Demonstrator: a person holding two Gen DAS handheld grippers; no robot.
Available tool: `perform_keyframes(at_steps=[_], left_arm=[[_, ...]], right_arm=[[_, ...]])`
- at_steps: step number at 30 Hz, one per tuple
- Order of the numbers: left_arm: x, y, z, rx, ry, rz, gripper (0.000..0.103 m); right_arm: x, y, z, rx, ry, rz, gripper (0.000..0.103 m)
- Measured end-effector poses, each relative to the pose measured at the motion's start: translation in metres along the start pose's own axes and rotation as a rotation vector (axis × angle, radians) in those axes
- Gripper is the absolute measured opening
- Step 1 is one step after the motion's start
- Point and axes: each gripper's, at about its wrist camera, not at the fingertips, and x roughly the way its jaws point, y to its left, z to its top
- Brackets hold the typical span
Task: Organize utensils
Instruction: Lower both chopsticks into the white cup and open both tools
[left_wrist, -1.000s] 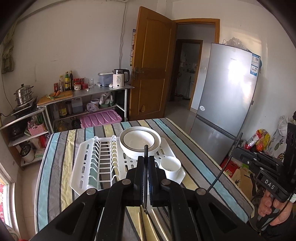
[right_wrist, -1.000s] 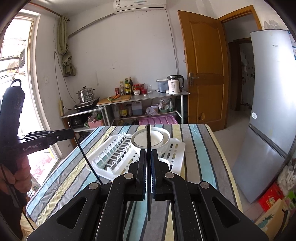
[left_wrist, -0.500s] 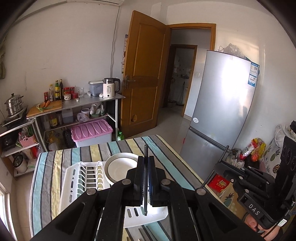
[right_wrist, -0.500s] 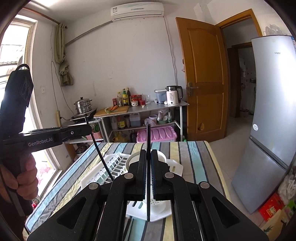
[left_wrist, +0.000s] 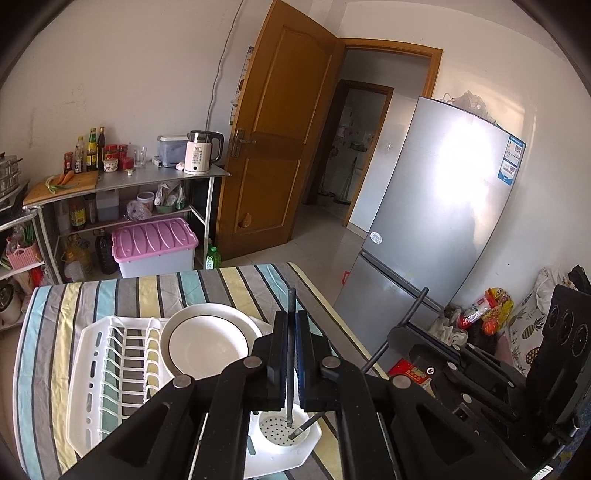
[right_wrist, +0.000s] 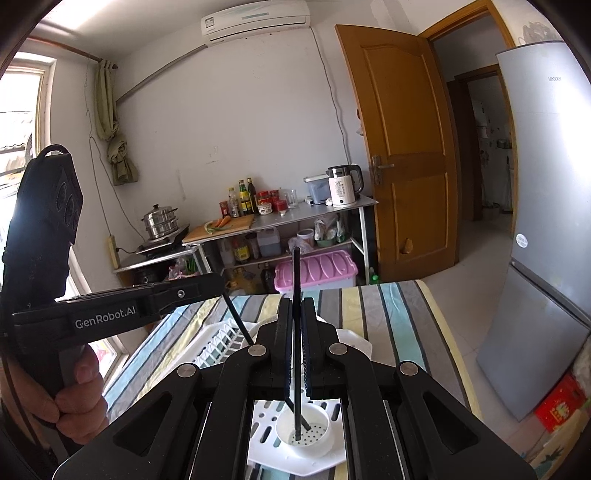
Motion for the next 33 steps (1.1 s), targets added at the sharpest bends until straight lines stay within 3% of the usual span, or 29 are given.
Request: perform_keyframes(at_steps=[9, 16, 23, 27, 33], left_arm=[[0.044, 0.036, -0.024, -0.085, 0.068, -0.018, 0.003], [0.039, 0.064, -0.033, -0.083, 0.073, 0.041, 0.004], [0.042, 0.094, -0.053, -0.095, 0.135, 0.132, 0.004], [0.038, 0.097, -0.063, -0.085, 0.130, 0.145, 0.004], [0.016, 0.083, -0.075, -0.035, 0.098, 0.149, 0.006]], right_arm=[[0.034, -0.020, -0.025, 0.060, 0.068, 0.011, 0.004], [0.040, -0.036, -0.034, 0.077, 0.086, -0.054, 0.004], [0.043, -0.056, -0.035, 0.095, 0.144, -0.135, 0.008], [0.041, -0.059, -0.039, 0.094, 0.176, -0.145, 0.009], [0.025, -0.050, -0.045, 0.066, 0.167, -0.143, 0.018]])
